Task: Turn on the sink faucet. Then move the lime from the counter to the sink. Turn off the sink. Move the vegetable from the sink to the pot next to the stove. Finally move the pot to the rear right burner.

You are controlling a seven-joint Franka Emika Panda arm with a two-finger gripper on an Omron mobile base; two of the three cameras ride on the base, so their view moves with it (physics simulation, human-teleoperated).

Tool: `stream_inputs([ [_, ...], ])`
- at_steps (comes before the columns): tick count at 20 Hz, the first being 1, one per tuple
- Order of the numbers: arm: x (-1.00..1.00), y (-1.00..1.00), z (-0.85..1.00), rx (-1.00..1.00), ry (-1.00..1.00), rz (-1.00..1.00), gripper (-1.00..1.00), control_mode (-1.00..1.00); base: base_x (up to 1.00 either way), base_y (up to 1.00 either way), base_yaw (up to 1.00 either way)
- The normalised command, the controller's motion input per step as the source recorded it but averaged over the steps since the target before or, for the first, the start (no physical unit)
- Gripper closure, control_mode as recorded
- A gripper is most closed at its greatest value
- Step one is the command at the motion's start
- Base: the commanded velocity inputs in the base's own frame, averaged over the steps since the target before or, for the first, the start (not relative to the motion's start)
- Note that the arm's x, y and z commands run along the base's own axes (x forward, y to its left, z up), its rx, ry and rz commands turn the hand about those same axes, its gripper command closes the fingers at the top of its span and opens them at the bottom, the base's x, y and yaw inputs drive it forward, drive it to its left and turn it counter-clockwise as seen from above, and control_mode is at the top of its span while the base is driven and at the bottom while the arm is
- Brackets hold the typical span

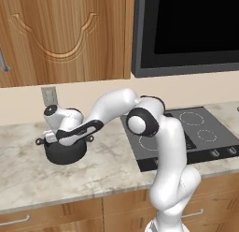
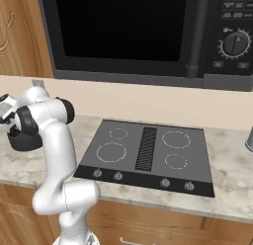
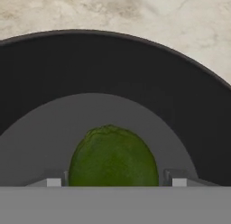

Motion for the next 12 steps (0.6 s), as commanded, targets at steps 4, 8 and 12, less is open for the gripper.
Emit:
stream_inputs([
  [4, -0.2, 0.0, 0.09, 0.01, -0.02, 0.0, -1.0, -1.0, 0.0, 0.0, 0.0],
  [8, -0.2, 0.07, 0.19, 0.0, 0.0, -0.03, -1.0, -1.0, 0.0, 0.0, 0.0],
  [12, -0.19, 0.12, 0.38, 0.0, 0.0, -0.07, -1.0, -1.0, 0.0, 0.0, 0.0],
])
